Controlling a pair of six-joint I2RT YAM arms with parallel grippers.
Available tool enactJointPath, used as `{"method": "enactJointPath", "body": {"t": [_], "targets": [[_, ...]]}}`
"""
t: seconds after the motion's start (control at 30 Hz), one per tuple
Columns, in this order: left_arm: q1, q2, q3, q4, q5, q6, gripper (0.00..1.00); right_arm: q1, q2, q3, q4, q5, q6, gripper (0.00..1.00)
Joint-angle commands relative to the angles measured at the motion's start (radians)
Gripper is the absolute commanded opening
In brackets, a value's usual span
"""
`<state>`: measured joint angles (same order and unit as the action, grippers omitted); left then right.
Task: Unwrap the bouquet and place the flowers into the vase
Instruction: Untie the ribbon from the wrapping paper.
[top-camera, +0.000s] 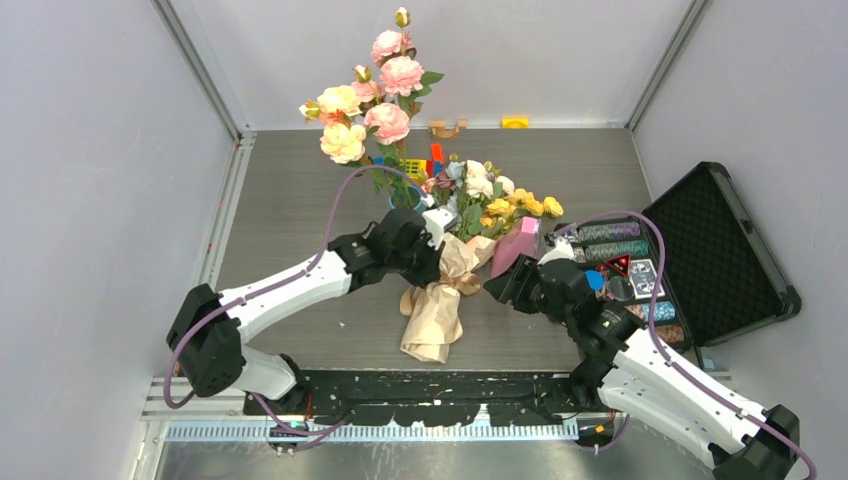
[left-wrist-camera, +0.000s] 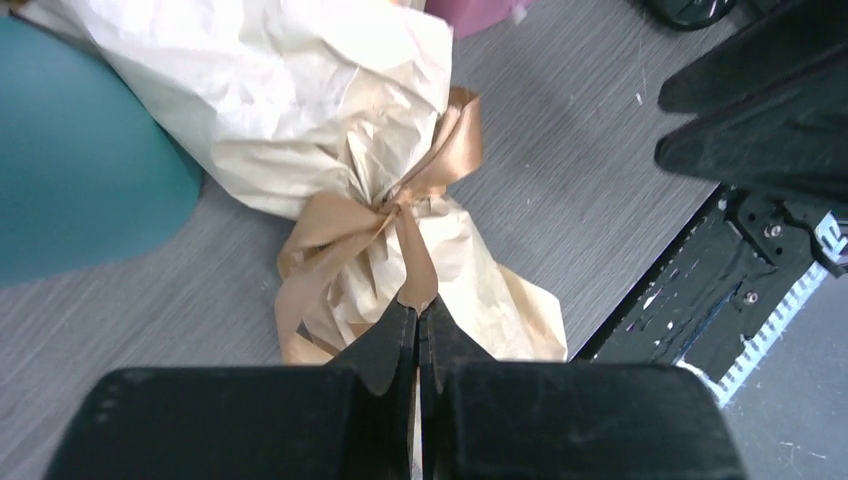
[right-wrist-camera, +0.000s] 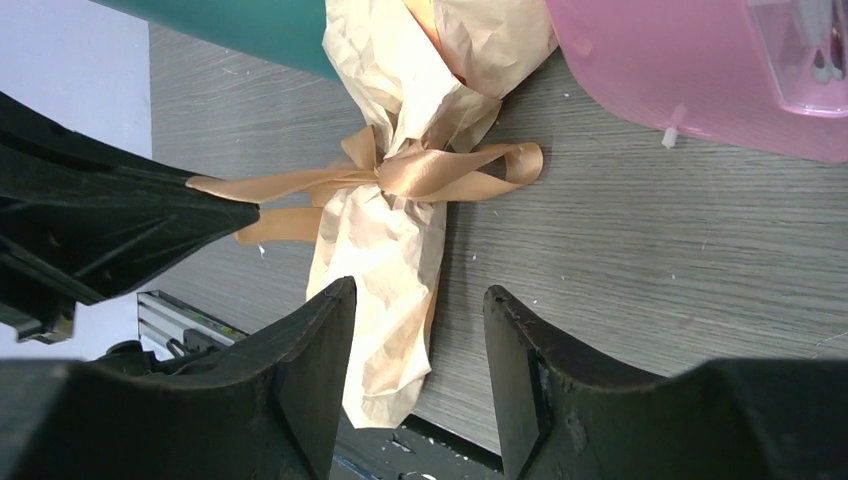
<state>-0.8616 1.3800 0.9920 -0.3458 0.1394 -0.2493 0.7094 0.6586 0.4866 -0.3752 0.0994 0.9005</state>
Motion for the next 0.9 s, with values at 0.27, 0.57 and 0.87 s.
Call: {"method": "enactJointPath", "body": {"t": [0.27, 0.57, 0.87], "targets": [[0.006, 0.189, 0.325, -0.439, 0.034, 0.139, 0.00, -0.002, 0.005, -0.078, 0.238, 0.006, 0.030, 0.55], [0.006, 0.167, 0.266, -0.386, 0.002, 0.218, 0.00, -0.001, 0.098, -0.187, 0.426, 0.050, 0.001, 0.52], [0.006, 0.150, 0.256, -0.386, -0.068, 0.226, 0.00, 0.001, 0.228, -0.226, 0.520, 0.056, -0.013, 0.51]]}}
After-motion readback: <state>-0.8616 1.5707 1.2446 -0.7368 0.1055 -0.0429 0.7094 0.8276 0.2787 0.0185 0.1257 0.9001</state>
